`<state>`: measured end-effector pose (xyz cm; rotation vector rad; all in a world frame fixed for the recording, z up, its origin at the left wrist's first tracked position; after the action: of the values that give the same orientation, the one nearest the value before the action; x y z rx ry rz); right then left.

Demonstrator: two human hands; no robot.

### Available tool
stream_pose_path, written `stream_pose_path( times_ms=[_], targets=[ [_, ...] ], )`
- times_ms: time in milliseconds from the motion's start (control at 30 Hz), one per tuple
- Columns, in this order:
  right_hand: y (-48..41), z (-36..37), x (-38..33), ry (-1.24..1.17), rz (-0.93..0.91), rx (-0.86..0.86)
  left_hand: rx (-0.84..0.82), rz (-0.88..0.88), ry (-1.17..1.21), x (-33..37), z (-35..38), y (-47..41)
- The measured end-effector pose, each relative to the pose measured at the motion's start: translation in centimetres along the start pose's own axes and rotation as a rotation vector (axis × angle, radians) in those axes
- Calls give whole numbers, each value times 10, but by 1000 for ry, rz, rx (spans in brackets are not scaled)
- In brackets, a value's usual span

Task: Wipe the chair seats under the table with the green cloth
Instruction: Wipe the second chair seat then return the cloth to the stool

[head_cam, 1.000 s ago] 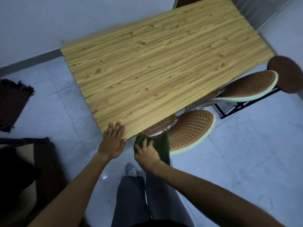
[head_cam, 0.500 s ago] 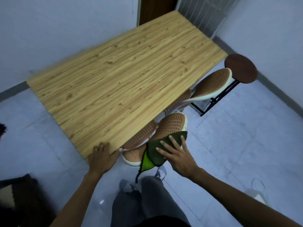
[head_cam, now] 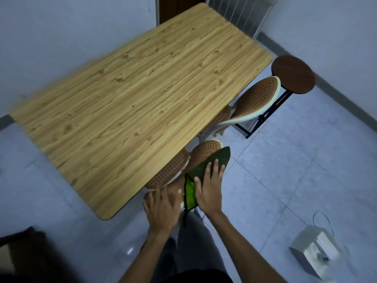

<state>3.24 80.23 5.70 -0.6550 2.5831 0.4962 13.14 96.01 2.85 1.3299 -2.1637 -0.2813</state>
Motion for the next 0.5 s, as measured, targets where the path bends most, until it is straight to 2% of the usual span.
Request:
stream_pose_path(
  times_ms=[267, 400, 500],
  targets=[
    [-121, -39, 34, -292, 37, -94, 117, -78, -79, 7, -5, 1],
    [-182, -29, 42, -437, 210, -411, 150, -130, -96, 4, -1, 0],
    [-216, -12, 32, -344, 285, -683, 197, -148, -90, 2, 1, 0]
  ],
)
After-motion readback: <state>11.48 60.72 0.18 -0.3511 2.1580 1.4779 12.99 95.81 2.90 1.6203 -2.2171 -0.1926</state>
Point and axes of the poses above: each hand's wrist, its own y-axis away from the middle knuckle, its own z-axis out of the palm, x = y × z, the point moved 7 cm from there along -y, towards the middle knuckle, and after that the axes turned 3 degrees about -y, right-handed, at the moved point
